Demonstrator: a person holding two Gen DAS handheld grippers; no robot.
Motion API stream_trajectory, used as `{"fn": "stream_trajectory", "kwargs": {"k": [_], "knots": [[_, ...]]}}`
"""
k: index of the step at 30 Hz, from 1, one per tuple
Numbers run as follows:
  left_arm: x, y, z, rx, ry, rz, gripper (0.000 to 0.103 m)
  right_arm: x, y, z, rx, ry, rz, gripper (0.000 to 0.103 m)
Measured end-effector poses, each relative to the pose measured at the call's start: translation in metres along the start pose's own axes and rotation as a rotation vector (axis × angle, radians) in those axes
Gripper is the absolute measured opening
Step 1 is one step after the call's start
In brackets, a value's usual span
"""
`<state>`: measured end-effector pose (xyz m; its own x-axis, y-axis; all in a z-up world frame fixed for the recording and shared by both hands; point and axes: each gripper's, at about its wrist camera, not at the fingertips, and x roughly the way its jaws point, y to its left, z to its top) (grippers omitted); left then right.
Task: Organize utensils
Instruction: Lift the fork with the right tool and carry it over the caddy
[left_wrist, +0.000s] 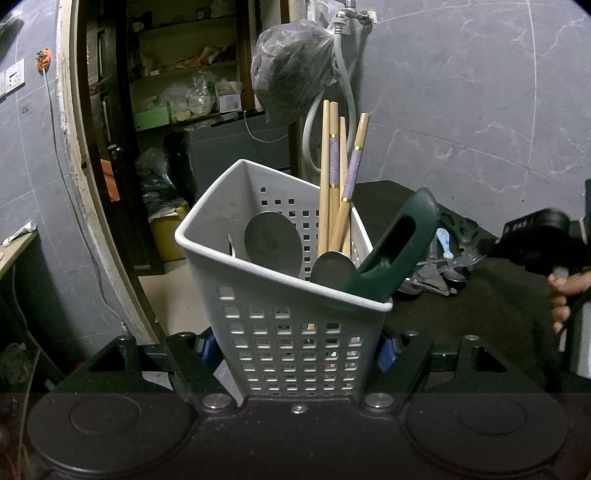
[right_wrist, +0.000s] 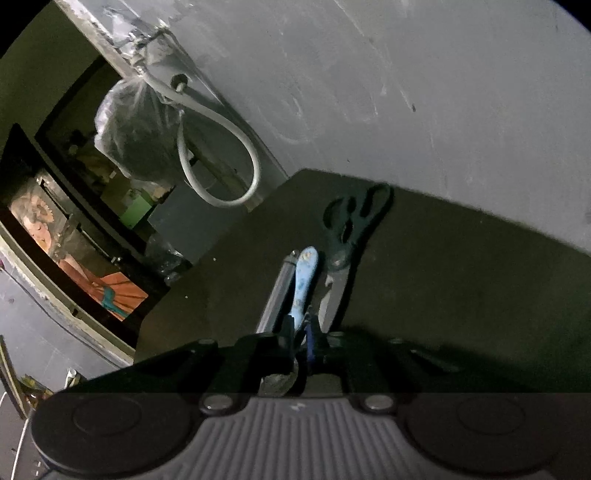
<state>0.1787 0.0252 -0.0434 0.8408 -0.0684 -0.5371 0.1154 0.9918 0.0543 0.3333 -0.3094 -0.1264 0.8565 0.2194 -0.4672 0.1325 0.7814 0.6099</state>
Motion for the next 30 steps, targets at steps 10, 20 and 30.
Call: {"fn": "stream_trajectory", "kwargs": {"k": [10, 20, 30], "knots": [[0.000, 0.001, -0.001, -0.003, -0.009, -0.002, 0.077, -0.053, 0.044, 0.027, -0.263, -0.114, 0.001, 0.002], [-0.002, 0.003, -0.006, -0.009, -0.020, -0.006, 0.077, -0.111, 0.104, 0.037, -0.487, -0.209, 0.036, 0.003], [-0.002, 0.004, -0.007, -0.011, -0.024, -0.011, 0.076, -0.182, 0.183, 0.063, -0.626, -0.346, 0.277, 0.003]]}}
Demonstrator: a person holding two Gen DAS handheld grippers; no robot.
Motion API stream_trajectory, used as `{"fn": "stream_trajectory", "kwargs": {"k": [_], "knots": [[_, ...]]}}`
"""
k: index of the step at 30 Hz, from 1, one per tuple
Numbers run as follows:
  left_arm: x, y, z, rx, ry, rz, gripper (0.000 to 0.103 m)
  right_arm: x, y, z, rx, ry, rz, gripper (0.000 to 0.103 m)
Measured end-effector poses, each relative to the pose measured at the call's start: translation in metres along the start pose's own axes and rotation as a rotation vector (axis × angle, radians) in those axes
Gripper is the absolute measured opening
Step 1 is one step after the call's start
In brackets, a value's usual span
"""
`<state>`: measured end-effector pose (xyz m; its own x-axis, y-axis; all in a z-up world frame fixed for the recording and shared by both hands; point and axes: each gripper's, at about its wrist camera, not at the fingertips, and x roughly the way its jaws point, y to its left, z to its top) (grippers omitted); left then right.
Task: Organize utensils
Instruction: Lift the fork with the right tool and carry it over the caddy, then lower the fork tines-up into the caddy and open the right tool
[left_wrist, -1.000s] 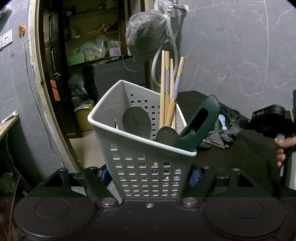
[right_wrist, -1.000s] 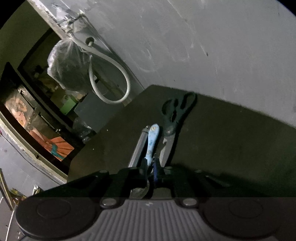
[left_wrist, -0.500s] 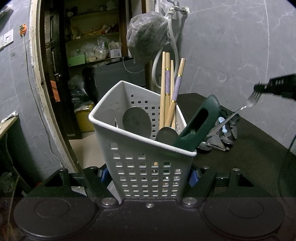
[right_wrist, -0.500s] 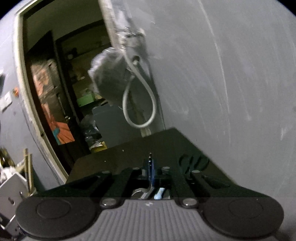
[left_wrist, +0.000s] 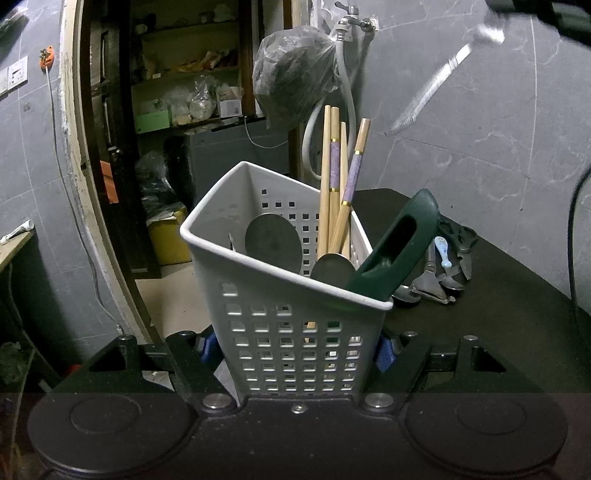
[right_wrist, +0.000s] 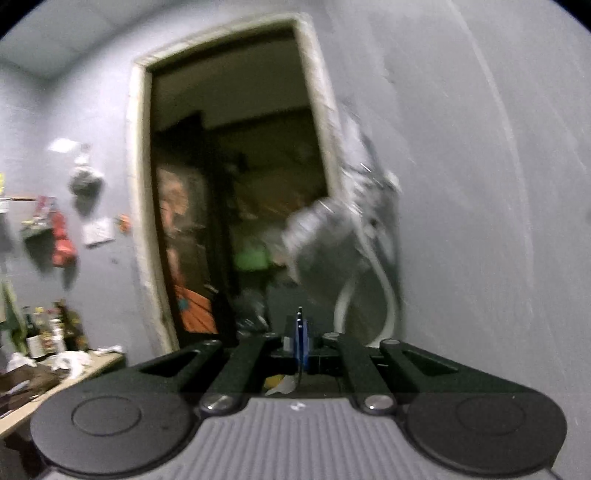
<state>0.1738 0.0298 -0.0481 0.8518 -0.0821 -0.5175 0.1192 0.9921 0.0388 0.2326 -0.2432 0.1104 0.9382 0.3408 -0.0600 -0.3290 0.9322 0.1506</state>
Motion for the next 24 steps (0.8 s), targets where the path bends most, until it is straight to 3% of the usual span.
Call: {"fn": "stream_trajectory", "kwargs": {"k": [5, 13, 24], "knots": [[0.000, 0.000, 0.000, 0.003, 0.000, -0.009, 0.076, -0.003, 0.035, 0.017, -0.085, -0.044, 0.100, 0.003], [-0.001, 0.002, 0.000, 0.009, -0.002, -0.023, 0.076, 0.014, 0.090, 0.000, -0.220, -0.010, 0.212, 0.002], [0.000, 0.003, 0.000, 0.008, -0.004, -0.025, 0.076, 0.021, 0.128, -0.024, -0.357, 0.007, 0.250, 0.002]]}}
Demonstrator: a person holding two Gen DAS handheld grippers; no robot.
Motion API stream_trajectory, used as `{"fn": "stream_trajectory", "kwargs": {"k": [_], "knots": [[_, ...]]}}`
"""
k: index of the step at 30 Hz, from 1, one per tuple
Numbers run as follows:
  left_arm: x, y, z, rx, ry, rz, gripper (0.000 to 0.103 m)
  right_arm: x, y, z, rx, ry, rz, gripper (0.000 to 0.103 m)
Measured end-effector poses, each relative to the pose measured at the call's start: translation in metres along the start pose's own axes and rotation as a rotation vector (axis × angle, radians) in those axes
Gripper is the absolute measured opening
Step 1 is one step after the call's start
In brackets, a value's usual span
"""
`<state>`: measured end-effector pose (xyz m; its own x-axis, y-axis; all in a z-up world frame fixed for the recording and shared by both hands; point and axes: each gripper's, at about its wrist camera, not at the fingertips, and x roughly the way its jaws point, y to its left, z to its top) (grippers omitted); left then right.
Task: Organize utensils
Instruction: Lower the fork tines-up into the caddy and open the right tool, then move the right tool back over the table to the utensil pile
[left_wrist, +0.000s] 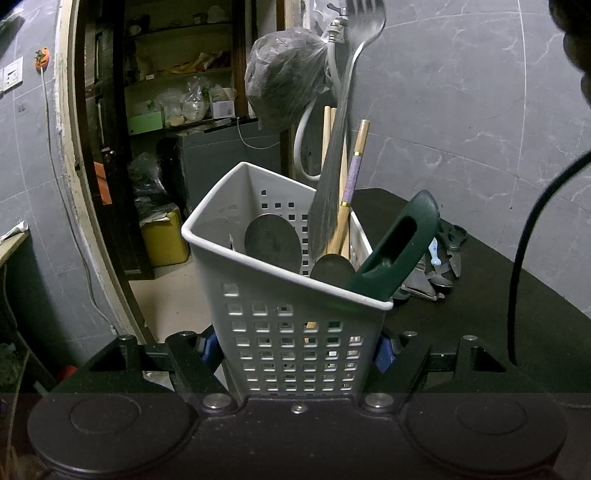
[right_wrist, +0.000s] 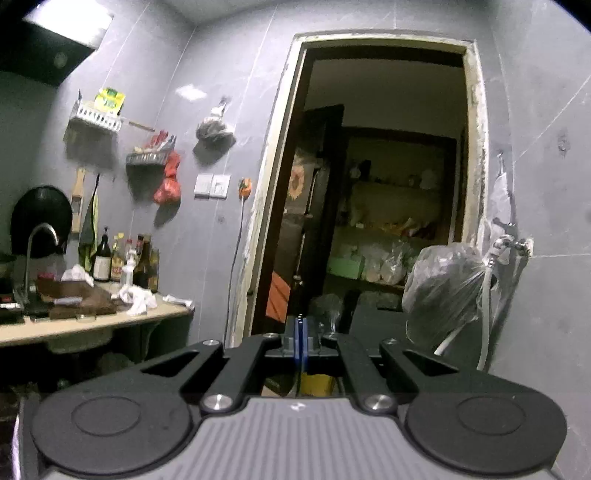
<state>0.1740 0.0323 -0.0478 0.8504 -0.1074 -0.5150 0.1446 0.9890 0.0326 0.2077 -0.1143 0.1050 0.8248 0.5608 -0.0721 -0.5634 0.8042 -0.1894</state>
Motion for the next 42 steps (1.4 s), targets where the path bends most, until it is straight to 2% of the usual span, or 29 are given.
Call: {"fn": "stream_trajectory", "kwargs": {"k": [10, 28, 30, 31, 33, 35, 36, 38, 40, 42], "knots": [[0.000, 0.000, 0.000, 0.002, 0.000, -0.001, 0.076, 0.019, 0.013, -0.028, -0.017, 0.093, 0.029, 0.003], [0.000, 0.001, 0.000, -0.002, 0.000, 0.001, 0.076, 0.030, 0.018, -0.044, -0.005, 0.184, 0.074, 0.003], [0.001, 0.000, 0.000, -0.002, 0.000, 0.000, 0.076, 0.031, 0.018, -0.045, -0.007, 0.192, 0.074, 0.005], [0.000, 0.000, 0.001, 0.000, -0.001, 0.000, 0.076, 0.031, 0.018, -0.046, -0.005, 0.196, 0.073, 0.008], [0.000, -0.001, 0.001, -0.001, -0.001, -0.001, 0.076, 0.030, 0.018, -0.048, 0.006, 0.199, 0.072, 0.025], [0.000, -0.001, 0.001, -0.001, -0.002, -0.002, 0.076, 0.026, 0.016, -0.049, 0.016, 0.191, 0.058, 0.054], [0.000, 0.000, 0.001, -0.001, -0.002, -0.002, 0.076, 0.024, 0.015, -0.049, 0.021, 0.182, 0.047, 0.059], [0.000, 0.000, 0.001, -0.002, -0.001, -0.002, 0.076, 0.020, 0.010, -0.050, 0.034, 0.169, 0.020, 0.081], [0.000, 0.000, 0.001, -0.001, -0.001, -0.002, 0.076, 0.014, 0.005, -0.052, 0.045, 0.165, -0.021, 0.097], [0.001, 0.000, 0.001, -0.002, -0.001, -0.004, 0.076, 0.007, -0.002, -0.056, 0.065, 0.162, -0.061, 0.102]]}}
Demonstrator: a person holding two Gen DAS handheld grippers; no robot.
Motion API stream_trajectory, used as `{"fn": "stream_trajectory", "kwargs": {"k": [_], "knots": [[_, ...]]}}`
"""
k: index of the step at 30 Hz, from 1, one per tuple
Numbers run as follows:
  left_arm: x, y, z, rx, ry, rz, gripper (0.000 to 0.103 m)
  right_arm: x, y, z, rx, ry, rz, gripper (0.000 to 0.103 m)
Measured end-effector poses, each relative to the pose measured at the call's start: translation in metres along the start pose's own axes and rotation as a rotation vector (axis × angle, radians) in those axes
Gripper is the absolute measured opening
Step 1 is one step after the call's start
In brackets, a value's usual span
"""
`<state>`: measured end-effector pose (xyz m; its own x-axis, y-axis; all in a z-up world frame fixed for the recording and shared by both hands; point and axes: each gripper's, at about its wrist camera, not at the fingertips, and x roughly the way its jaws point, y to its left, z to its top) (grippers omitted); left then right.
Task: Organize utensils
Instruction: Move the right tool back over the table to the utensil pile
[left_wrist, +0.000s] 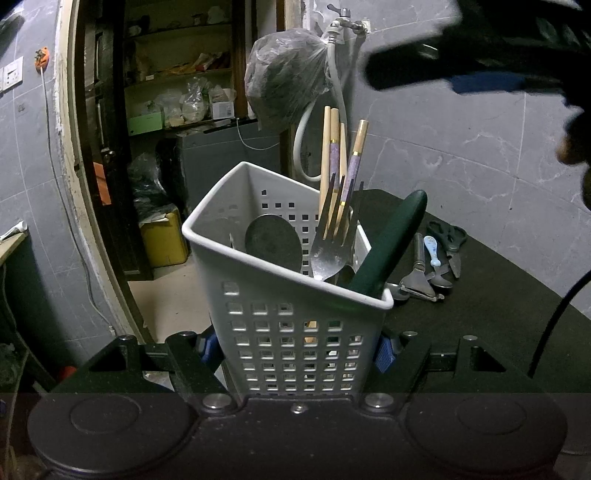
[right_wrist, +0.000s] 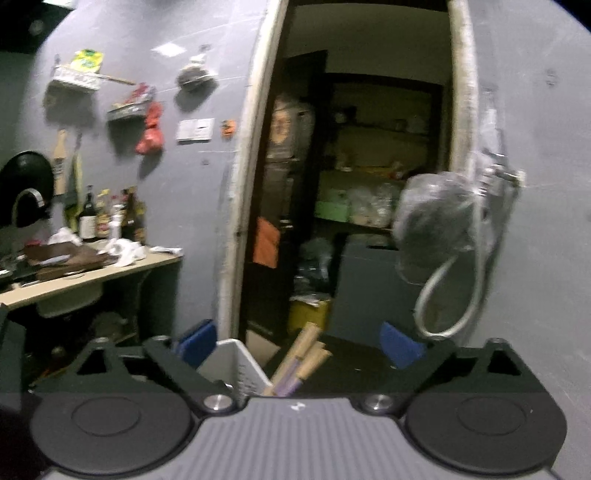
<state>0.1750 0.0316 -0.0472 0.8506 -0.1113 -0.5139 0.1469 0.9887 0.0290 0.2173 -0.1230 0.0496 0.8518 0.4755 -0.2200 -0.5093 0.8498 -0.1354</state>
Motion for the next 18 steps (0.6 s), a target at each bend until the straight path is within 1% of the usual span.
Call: {"fn": "stream_trajectory", "kwargs": {"k": [5, 12, 15, 18], "knots": [[0.000, 0.001, -0.001, 0.007, 0.000, -0.007, 0.076, -0.016, -0.023, -0.017, 0.081, 0.038, -0.089, 0.103], [0.001, 0.006, -0.001, 0.011, 0.006, -0.026, 0.076, -0.040, -0.052, -0.049, 0.204, 0.157, -0.251, 0.103], [0.002, 0.007, 0.001, 0.022, 0.012, -0.039, 0.076, -0.053, -0.057, -0.056, 0.245, 0.185, -0.306, 0.103], [0.003, 0.008, 0.001, 0.027, 0.015, -0.056, 0.076, -0.062, -0.055, -0.057, 0.258, 0.199, -0.348, 0.103]]}}
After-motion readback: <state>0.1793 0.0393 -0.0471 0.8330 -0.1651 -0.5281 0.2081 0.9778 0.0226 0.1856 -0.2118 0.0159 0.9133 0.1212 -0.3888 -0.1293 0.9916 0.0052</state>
